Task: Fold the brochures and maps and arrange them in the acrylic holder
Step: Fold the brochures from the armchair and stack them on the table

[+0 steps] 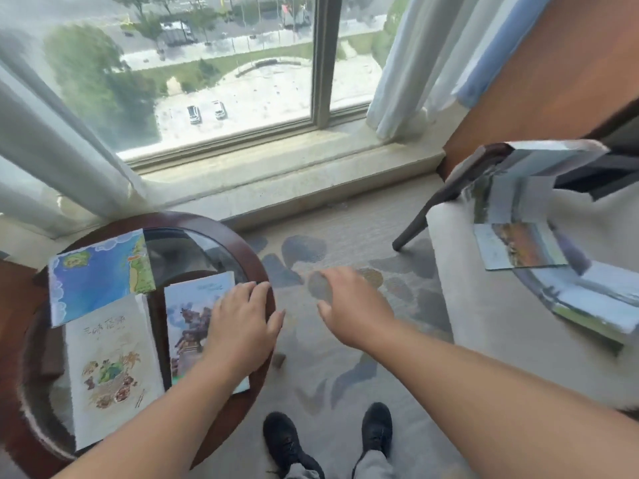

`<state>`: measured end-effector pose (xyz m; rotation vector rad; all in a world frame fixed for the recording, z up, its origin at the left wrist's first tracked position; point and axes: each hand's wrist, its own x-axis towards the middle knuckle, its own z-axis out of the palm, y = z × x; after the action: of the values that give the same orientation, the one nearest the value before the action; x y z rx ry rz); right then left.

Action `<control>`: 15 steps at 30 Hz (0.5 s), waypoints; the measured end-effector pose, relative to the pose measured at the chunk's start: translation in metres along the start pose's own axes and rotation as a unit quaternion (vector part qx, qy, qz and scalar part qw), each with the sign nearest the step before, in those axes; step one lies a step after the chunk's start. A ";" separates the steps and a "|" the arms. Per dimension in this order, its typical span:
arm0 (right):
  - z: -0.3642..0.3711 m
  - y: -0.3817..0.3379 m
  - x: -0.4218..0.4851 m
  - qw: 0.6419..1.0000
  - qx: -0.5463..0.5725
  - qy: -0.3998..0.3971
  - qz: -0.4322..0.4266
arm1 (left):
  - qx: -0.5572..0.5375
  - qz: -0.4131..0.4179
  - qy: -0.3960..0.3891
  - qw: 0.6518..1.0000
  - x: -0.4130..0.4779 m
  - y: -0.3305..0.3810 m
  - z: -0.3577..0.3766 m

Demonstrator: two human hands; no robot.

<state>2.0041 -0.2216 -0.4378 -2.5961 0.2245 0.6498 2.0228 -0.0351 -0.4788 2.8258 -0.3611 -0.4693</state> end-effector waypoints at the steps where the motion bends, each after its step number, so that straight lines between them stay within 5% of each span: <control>1: -0.014 0.019 -0.010 1.000 0.010 0.012 0.022 | -0.004 0.025 0.008 1.000 0.004 0.022 -0.005; 8: -0.096 0.165 -0.080 0.987 0.065 0.080 0.122 | -0.012 0.153 -0.046 0.987 0.023 0.201 -0.001; 15: -0.142 0.312 -0.128 0.971 0.116 0.097 0.185 | 0.008 0.186 -0.096 0.978 0.030 0.362 0.037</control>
<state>1.8686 -0.5572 -0.3853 -2.4067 0.8118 0.4565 1.9657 -0.3904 -0.4173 2.6420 -0.9143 -0.6566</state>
